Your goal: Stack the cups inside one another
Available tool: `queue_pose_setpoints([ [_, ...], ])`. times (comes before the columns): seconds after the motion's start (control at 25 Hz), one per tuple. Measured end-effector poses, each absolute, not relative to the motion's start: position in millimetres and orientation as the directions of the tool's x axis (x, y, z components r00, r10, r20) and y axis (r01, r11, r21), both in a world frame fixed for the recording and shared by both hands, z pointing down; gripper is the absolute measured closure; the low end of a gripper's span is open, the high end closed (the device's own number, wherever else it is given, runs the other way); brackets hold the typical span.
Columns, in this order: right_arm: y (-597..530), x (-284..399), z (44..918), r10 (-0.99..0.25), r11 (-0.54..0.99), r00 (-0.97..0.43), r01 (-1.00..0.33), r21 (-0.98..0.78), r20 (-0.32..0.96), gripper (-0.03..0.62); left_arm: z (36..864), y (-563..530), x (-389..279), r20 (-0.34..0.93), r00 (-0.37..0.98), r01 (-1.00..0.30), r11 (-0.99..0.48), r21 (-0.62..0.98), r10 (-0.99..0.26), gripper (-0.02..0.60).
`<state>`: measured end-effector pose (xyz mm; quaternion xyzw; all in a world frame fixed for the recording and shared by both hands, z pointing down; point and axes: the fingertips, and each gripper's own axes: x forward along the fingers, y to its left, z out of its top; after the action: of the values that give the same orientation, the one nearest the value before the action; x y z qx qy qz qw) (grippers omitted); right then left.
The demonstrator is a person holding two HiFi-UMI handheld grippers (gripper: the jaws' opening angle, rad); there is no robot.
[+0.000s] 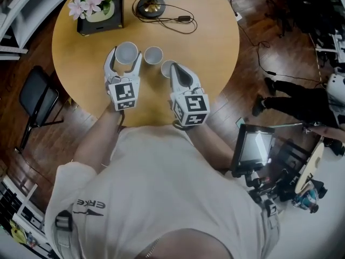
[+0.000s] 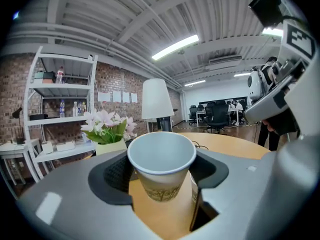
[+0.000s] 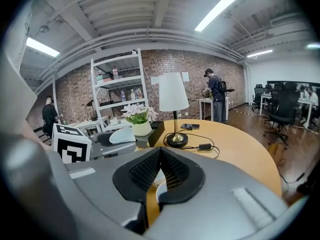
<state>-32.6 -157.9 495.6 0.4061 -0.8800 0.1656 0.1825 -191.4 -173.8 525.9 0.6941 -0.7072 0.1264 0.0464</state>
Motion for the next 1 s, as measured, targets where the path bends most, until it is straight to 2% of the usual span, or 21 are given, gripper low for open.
queue_pose_setpoints([
  [0.68,-153.0,35.0,450.0,-0.760,0.551,-0.570,-0.820,-0.155,0.314,0.580,413.0,-193.8,-107.1,0.050,0.104,-0.977,-0.111,-0.179,-0.993,0.239],
  [1.0,-148.6,71.4,438.6,-0.799,0.511,-0.533,-0.846,-0.155,0.279,0.580,401.0,-189.9,-61.4,0.039,0.176,-0.964,-0.181,-0.193,-0.984,0.239],
])
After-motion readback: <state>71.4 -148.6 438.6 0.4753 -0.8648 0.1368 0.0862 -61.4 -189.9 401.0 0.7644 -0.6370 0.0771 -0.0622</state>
